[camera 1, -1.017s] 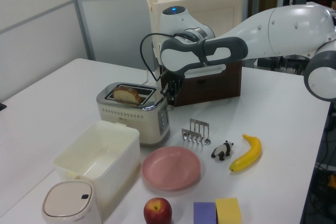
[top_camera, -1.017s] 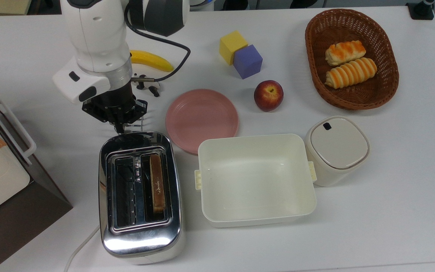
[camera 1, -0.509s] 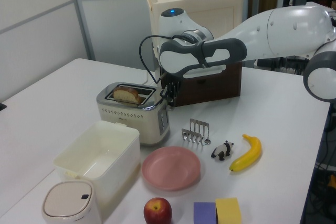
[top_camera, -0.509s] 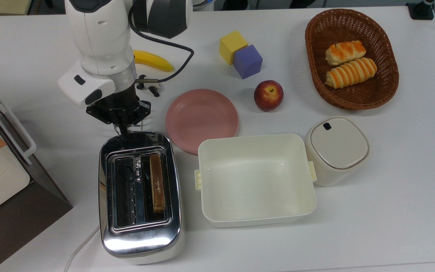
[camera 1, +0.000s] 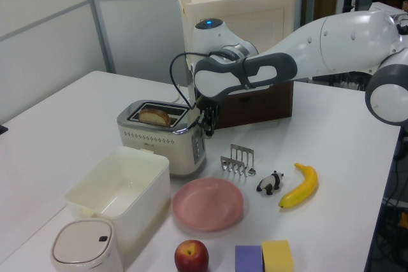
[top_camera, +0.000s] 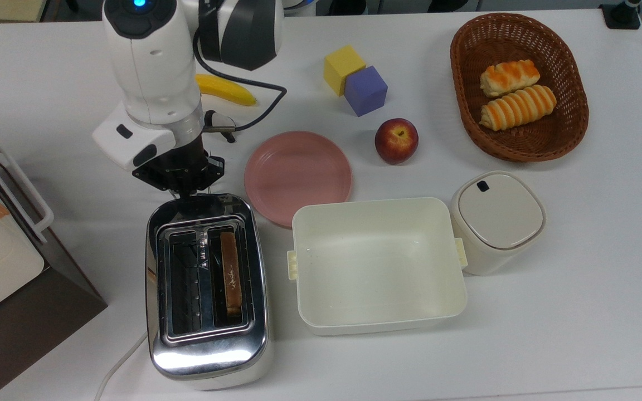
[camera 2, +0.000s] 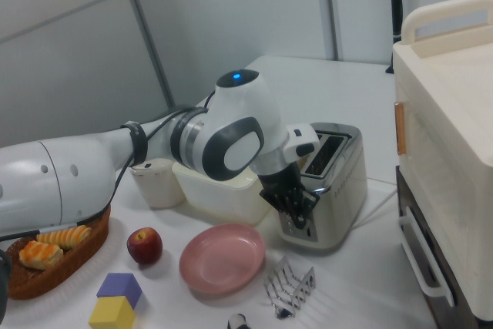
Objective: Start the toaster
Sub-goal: 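Push the toaster lever down with the gripper, lowering the bread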
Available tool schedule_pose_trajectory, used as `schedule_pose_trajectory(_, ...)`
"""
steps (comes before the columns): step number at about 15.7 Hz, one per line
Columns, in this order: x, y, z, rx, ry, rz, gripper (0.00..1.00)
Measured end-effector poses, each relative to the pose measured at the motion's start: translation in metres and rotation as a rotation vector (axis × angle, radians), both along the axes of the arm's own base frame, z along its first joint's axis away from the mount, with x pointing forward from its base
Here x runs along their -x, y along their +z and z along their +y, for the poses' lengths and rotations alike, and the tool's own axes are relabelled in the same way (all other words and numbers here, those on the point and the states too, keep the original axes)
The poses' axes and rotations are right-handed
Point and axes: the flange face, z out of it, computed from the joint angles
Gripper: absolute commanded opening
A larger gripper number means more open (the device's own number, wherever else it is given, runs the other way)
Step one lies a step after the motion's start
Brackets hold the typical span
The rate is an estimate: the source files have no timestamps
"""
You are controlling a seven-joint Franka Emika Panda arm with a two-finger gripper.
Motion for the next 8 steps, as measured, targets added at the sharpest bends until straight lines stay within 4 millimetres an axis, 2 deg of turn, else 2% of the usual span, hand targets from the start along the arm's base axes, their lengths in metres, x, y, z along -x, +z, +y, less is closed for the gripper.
schedule_pose_trajectory(4,0.001,-0.02,0.0,0.003,0.021,-0.003,0.0)
schedule_pose_trajectory(8,0.0,-0.028,0.0,0.006,0.039,0.004,0.0)
